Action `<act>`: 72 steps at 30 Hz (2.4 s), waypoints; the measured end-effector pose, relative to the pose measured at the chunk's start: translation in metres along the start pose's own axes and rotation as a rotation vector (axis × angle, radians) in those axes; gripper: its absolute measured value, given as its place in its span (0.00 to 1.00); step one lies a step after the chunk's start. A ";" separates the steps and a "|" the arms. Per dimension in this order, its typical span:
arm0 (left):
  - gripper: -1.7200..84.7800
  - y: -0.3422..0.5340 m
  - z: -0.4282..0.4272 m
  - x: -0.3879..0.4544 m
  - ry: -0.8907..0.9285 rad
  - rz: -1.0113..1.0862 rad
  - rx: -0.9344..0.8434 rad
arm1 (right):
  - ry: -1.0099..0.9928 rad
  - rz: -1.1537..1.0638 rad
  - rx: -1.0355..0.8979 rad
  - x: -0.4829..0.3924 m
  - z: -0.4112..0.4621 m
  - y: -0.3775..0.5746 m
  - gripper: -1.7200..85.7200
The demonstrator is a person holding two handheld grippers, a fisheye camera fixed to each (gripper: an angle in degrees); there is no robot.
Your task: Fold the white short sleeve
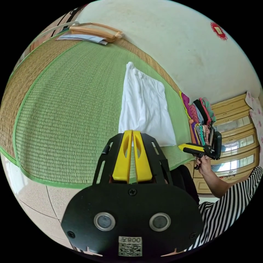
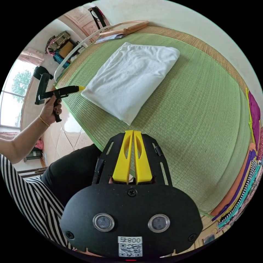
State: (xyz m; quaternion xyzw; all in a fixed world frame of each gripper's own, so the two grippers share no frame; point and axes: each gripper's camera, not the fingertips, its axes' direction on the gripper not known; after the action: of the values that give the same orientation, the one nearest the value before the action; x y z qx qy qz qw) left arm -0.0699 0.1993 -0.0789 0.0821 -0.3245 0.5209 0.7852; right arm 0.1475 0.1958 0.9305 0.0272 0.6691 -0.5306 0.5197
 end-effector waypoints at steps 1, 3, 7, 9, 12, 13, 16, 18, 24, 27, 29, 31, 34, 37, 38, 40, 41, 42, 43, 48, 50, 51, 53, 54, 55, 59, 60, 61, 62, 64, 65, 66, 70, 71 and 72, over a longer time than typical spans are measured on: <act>0.02 0.001 -0.001 0.003 0.006 0.008 0.010 | -0.023 -0.003 0.032 0.002 -0.009 0.001 0.02; 0.02 0.001 0.005 0.015 0.036 0.040 0.023 | -0.038 -0.017 0.081 0.003 -0.020 -0.002 0.02; 0.02 -0.001 0.034 0.018 0.018 0.031 -0.057 | -0.086 -0.049 0.093 0.013 -0.009 -0.020 0.02; 0.02 0.002 0.051 0.011 -0.001 0.023 -0.099 | -0.035 -0.049 0.006 0.021 0.018 -0.023 0.02; 0.02 0.006 0.048 0.012 0.011 -0.006 -0.076 | -0.144 0.024 0.003 0.050 0.024 -0.012 0.02; 0.02 0.007 0.047 0.015 0.001 0.011 -0.068 | -0.159 0.035 0.033 0.057 0.014 -0.006 0.02; 0.02 0.011 0.058 0.024 0.011 0.053 -0.106 | -0.138 0.061 0.056 0.075 0.014 0.009 0.02; 0.02 0.013 0.071 0.035 0.033 0.077 -0.127 | -0.166 0.054 -0.006 0.087 0.035 0.012 0.02; 0.04 0.018 0.114 0.093 0.101 0.296 -0.220 | -0.352 0.172 0.030 0.141 0.031 0.040 0.02; 0.06 0.017 0.138 0.107 0.116 0.320 -0.264 | -0.462 0.223 0.033 0.167 0.037 0.058 0.02; 0.07 0.015 0.152 0.108 0.151 0.297 -0.308 | -0.517 0.249 0.054 0.184 0.037 0.073 0.02; 0.08 0.014 0.163 0.107 0.152 0.272 -0.324 | -0.559 0.265 0.066 0.197 0.038 0.084 0.03; 0.07 0.013 0.174 0.097 0.193 0.198 -0.323 | -0.638 0.303 0.090 0.218 0.042 0.100 0.04; 0.05 0.012 0.181 0.082 0.247 0.111 -0.305 | -0.695 0.330 0.109 0.235 0.045 0.111 0.05; 0.05 0.014 0.183 0.077 0.265 0.089 -0.299 | -0.722 0.339 0.115 0.241 0.047 0.114 0.06; 0.04 0.016 0.184 0.070 0.305 0.057 -0.284 | -0.767 0.353 0.119 0.251 0.049 0.118 0.08; 0.03 0.018 0.183 0.065 0.326 0.042 -0.271 | -0.803 0.365 0.123 0.257 0.051 0.119 0.10; 0.03 0.020 0.181 0.062 0.345 0.030 -0.259 | -0.818 0.371 0.126 0.260 0.052 0.120 0.10; 0.03 0.020 0.180 0.061 0.353 0.028 -0.254 | -0.843 0.377 0.130 0.265 0.053 0.121 0.11; 0.02 0.021 0.170 0.056 0.377 0.043 -0.218 | -0.949 0.410 0.155 0.282 0.060 0.122 0.14; 0.02 0.020 0.168 0.055 0.383 0.064 -0.220 | -1.003 0.421 0.166 0.287 0.063 0.120 0.15; 0.02 0.021 0.168 0.055 0.387 0.076 -0.222 | -1.012 0.422 0.166 0.288 0.064 0.120 0.15; 0.02 0.021 0.167 0.055 0.369 0.094 -0.220 | -1.050 0.434 0.158 0.290 0.069 0.117 0.15; 0.02 0.021 0.167 0.053 0.357 0.099 -0.220 | -1.061 0.438 0.158 0.291 0.071 0.116 0.15; 0.02 0.021 0.167 0.052 0.360 0.100 -0.220 | -1.070 0.444 0.156 0.292 0.074 0.114 0.14; 0.02 0.025 0.163 0.044 0.342 0.102 -0.214 | -1.034 0.430 0.114 0.293 0.075 0.107 0.12; 0.02 0.028 0.160 0.041 0.305 0.100 -0.213 | -1.031 0.428 0.115 0.293 0.074 0.107 0.12; 0.03 0.029 0.160 0.040 0.290 0.095 -0.217 | -1.017 0.426 0.119 0.293 0.071 0.109 0.13; 0.03 0.031 0.160 0.036 0.283 0.090 -0.223 | -1.001 0.426 0.122 0.294 0.068 0.111 0.13; 0.03 0.033 0.163 0.030 0.307 0.078 -0.228 | -1.008 0.431 0.125 0.294 0.068 0.113 0.13; 0.03 0.034 0.166 0.025 0.324 0.060 -0.233 | -1.016 0.431 0.118 0.294 0.069 0.113 0.13; 0.03 0.034 0.170 0.020 0.334 0.037 -0.241 | -1.018 0.430 0.117 0.294 0.070 0.113 0.13; 0.02 0.035 0.172 0.005 0.379 -0.025 -0.235 | -1.010 0.428 0.109 0.293 0.068 0.112 0.13; 0.02 0.035 0.169 0.001 0.404 -0.030 -0.226 | -1.013 0.427 0.102 0.292 0.068 0.112 0.13; 0.02 0.035 0.165 -0.002 0.411 -0.030 -0.219 | -1.015 0.425 0.099 0.291 0.068 0.111 0.13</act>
State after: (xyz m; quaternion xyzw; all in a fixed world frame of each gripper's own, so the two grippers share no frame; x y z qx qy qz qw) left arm -0.1714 0.1361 0.0404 -0.1066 -0.2111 0.4767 0.8467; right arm 0.1247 0.0436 0.6508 -0.0729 0.2885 -0.3913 0.8708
